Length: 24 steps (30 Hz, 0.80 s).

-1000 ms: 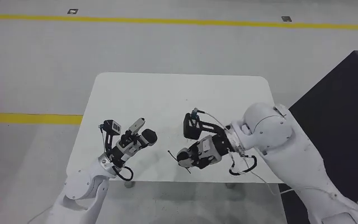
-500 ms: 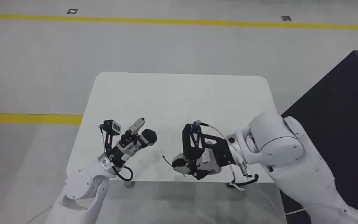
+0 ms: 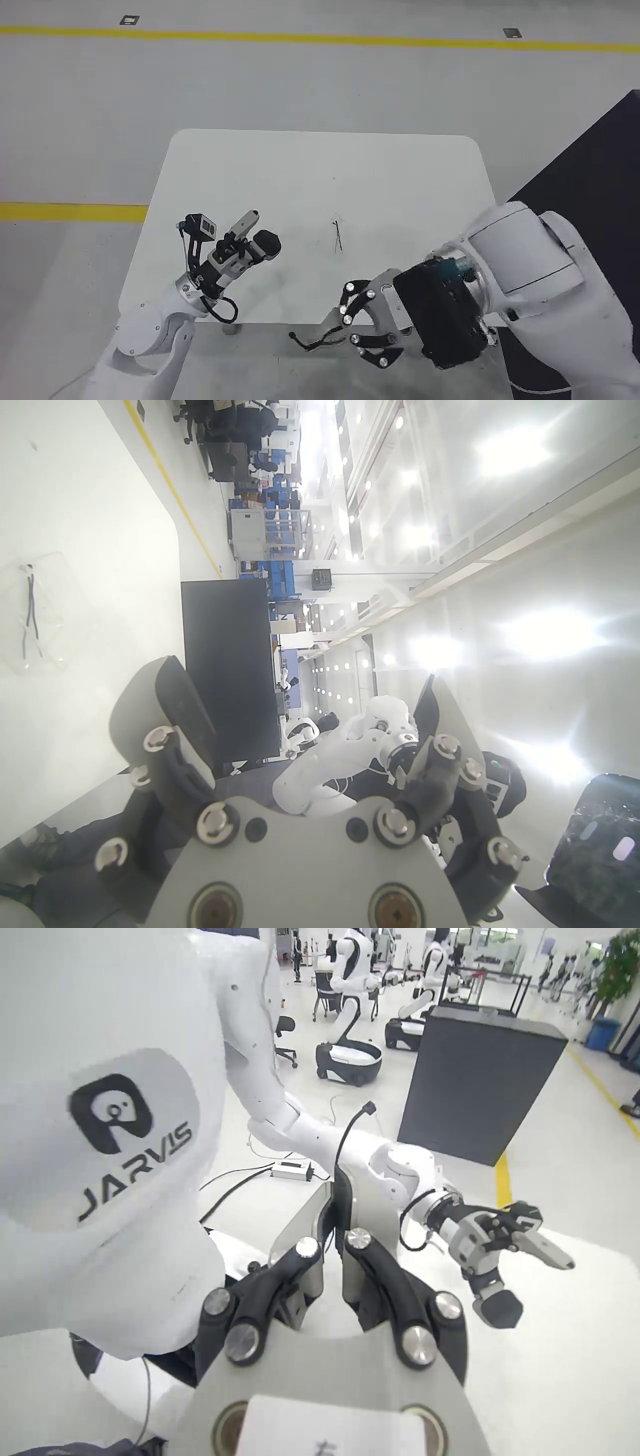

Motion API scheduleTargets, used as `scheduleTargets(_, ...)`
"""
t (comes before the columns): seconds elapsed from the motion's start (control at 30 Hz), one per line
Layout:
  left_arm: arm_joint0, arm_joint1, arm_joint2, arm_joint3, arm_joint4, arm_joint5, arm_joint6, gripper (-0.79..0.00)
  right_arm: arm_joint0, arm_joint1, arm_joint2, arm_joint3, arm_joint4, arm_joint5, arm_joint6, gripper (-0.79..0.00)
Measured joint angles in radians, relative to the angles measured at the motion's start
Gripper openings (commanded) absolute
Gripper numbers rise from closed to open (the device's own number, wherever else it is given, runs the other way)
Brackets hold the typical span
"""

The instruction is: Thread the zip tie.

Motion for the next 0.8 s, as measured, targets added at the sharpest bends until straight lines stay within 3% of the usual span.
scheduleTargets(0.2, 0.0, 0.0, 0.0, 0.0, 0.0, 0.0, 0.0, 0.0, -0.058, 0.037, 0.111, -0.017, -0.002, -0.106, -0.111, -0.785)
scheduleTargets(0.37, 0.0, 0.0, 0.0, 0.0, 0.0, 0.0, 0.0, 0.0, -0.135, 0.056, 0.24, -0.103, -0.026, -0.046, -0.111, -0.785)
scheduleTargets(0.57, 0.0, 0.0, 0.0, 0.0, 0.0, 0.0, 0.0, 0.0, -0.176, 0.068, 0.259, -0.128, -0.104, 0.086, -0.011, -0.785)
scheduleTargets(0.8, 0.0, 0.0, 0.0, 0.0, 0.0, 0.0, 0.0, 0.0, -0.179, 0.066, 0.26, -0.122, -0.081, 0.068, -0.039, -0.785)
